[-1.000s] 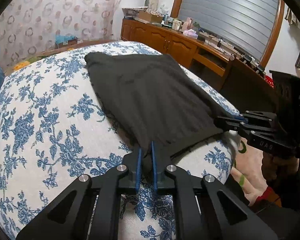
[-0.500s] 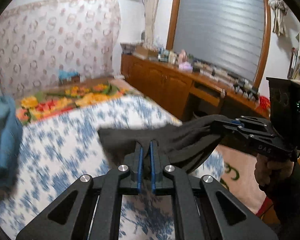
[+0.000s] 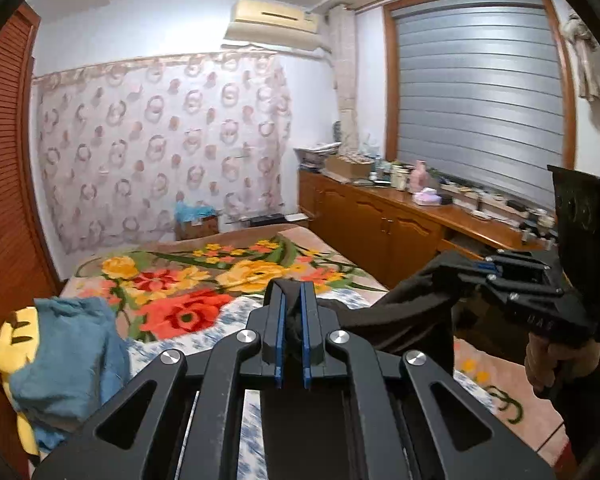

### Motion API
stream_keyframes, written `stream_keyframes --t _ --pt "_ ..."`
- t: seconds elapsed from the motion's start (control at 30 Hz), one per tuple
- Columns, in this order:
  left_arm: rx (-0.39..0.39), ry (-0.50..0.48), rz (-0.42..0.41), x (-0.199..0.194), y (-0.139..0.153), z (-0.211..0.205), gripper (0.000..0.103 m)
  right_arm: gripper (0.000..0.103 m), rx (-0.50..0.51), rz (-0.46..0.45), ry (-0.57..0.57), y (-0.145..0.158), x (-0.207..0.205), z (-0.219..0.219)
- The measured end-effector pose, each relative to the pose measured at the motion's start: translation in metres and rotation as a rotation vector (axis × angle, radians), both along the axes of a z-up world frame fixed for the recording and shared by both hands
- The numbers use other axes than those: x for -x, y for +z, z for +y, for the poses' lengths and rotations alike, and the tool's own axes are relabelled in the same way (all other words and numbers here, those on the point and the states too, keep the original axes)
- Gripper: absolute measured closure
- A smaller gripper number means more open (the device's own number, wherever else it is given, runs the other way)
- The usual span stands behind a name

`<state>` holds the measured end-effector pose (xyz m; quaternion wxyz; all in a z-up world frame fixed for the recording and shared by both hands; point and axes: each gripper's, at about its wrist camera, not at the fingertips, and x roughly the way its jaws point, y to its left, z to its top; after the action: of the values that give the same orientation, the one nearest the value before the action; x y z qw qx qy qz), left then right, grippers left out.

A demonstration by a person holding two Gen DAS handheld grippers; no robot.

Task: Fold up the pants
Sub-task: 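Lift the held end with both grippers and fold it over the garment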

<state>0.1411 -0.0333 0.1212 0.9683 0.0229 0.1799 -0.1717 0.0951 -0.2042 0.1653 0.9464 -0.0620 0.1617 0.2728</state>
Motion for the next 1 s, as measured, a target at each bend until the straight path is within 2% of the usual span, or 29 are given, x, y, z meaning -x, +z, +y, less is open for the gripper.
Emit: stream_keyframes --t 0.13,0.27,0.37,0.53,0.67,0.83,1.0 --pt "-0.006 0.074 -0.029 -0.023 0.012 0.014 0.096 0.096 0.012 -0.013 -0.005 0.015 -0.043 0.019" --pt "-0.039 0.095 -0.056 -0.014 0.011 0.018 0.096 0.096 0.004 -0.032 0.000 0.017 -0.050 0.027" --pt "-0.050 0.096 -0.002 -0.009 -0.017 0.023 0.096 0.096 0.006 0.006 0.017 -0.018 -0.046 0.021" --pt "-0.076 0.077 0.135 0.003 -0.088 0.022 0.096 0.096 0.074 0.124 0.043 -0.084 -0.047 0.021" --pt "-0.041 0.071 0.216 0.019 -0.131 0.021 0.096 0.096 0.068 0.212 0.063 -0.120 -0.045 0.018" --pt "-0.001 0.075 0.252 0.053 -0.152 0.018 0.096 0.096 0.031 0.261 0.097 -0.142 -0.024 0.012" --pt "0.006 0.072 0.264 0.075 -0.156 0.019 0.096 0.096 0.013 0.279 0.107 -0.152 -0.002 0.003"
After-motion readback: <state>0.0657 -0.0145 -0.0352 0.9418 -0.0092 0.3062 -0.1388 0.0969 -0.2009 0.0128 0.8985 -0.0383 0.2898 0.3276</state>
